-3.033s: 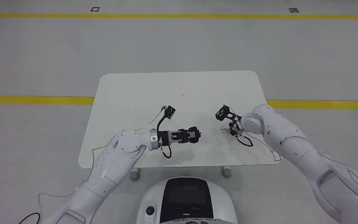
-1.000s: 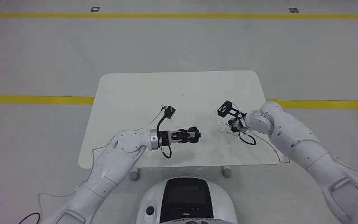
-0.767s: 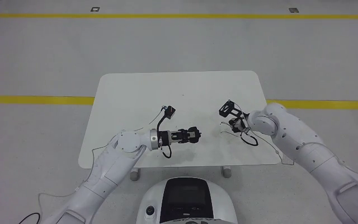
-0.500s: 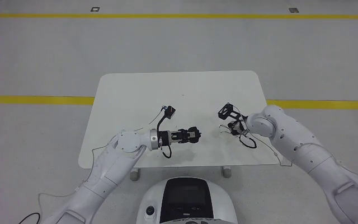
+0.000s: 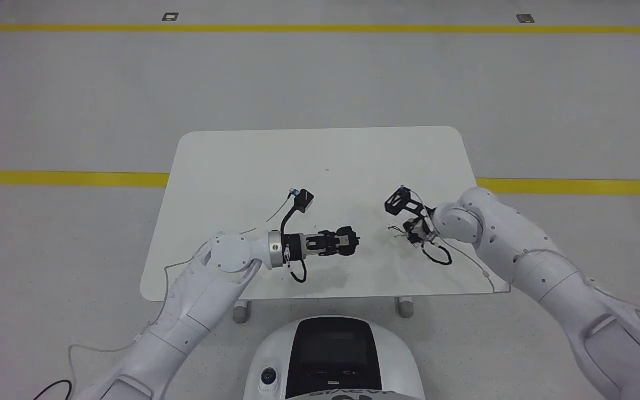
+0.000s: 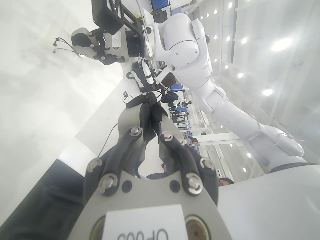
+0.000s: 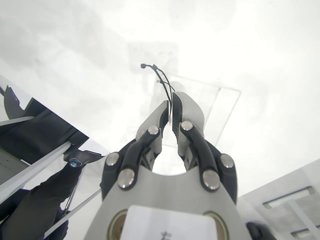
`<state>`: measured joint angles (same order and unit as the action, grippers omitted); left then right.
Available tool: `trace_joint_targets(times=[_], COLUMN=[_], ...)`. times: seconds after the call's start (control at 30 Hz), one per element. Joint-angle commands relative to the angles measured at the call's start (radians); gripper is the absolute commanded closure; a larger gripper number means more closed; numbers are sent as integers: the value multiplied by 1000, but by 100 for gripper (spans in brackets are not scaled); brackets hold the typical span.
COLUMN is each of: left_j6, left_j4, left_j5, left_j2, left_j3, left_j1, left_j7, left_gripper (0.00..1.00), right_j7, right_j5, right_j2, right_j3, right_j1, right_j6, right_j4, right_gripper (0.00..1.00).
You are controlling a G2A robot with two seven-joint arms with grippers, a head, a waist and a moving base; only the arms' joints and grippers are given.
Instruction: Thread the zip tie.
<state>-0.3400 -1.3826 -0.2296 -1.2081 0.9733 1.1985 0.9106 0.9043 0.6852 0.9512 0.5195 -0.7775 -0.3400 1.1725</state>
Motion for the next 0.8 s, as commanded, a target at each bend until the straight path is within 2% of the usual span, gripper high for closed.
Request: trace_joint_targets(times=[0.0, 0.77], left_j6=[0, 0], left_j4=[0, 0], left_j5=[0, 0], left_j2=[0, 0], left_j3=[0, 0], left_j1=[0, 0], left_j7=[0, 0], left_gripper=[100, 100], right_j7=[-1, -3], right_j5=[-3, 6], right_j2=[4, 29], right_j3=[-9, -84], right_j1=[7, 52], right_j6=[0, 0], right_j4=[-10, -87], right_gripper=[82, 84])
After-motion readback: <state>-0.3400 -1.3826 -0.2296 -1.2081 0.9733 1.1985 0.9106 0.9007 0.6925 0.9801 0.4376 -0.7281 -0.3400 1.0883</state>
